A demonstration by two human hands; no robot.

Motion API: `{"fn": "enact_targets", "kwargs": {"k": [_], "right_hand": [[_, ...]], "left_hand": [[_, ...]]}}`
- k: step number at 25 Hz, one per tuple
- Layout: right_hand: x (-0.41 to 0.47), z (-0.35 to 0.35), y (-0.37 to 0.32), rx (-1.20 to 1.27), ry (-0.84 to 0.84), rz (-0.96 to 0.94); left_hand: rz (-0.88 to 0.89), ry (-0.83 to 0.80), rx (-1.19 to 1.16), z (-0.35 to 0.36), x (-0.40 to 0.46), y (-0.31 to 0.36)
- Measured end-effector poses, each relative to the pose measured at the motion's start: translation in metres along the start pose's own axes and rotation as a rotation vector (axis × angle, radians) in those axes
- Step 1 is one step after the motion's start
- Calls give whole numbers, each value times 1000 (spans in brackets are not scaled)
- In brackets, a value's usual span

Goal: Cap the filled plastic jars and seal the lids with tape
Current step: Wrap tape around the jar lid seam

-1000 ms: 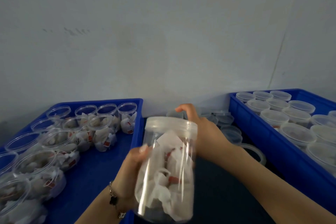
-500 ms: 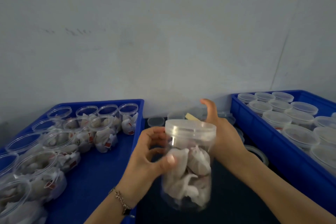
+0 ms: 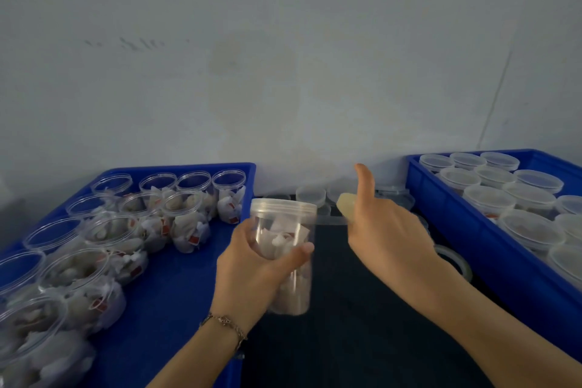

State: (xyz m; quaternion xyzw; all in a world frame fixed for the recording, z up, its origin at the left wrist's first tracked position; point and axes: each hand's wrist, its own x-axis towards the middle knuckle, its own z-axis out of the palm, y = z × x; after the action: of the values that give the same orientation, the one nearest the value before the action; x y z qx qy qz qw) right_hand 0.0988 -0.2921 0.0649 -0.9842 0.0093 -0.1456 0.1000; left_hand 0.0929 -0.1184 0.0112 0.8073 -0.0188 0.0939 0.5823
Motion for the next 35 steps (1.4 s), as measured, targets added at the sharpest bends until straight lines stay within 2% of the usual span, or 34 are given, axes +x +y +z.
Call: {"fn": "enact_targets", "kwargs": {"k": [3,6,9,11,13,17,20,22,26,30,35], "right_hand": [[-11,-18,-3,-48,35,-29],[-21,-27,-7,-68,119,-64],[-22,-29,-3,-47,168,-72],[-21,-30,-1,-1,138,-42],[-28,-33,-5,-25,106,-39],[-45,-52,-16,33,241,-46],[-55,-57,-18,87,279,-87],[-60,-55,-16,113,297,-87],[-59,-37,-10,137,217,-26],[-36,-21,-6,46,285,-39],[-18,-9,-1,47,307,-23]], "left_hand": [[-21,154,240,1,4,-3],[-31,212,355,6,4,-5],[-20,221,296,9,3,-8],[-25,216,271,11,3,-9],[-5,214,355,13,5,-9],[139,250,573,15,2,-10],[162,231,631,19,-2,-9],[149,241,600,19,-1,-7],[85,279,362,12,1,-1],[49,259,228,11,-2,3],[29,239,124,10,-2,4]]}}
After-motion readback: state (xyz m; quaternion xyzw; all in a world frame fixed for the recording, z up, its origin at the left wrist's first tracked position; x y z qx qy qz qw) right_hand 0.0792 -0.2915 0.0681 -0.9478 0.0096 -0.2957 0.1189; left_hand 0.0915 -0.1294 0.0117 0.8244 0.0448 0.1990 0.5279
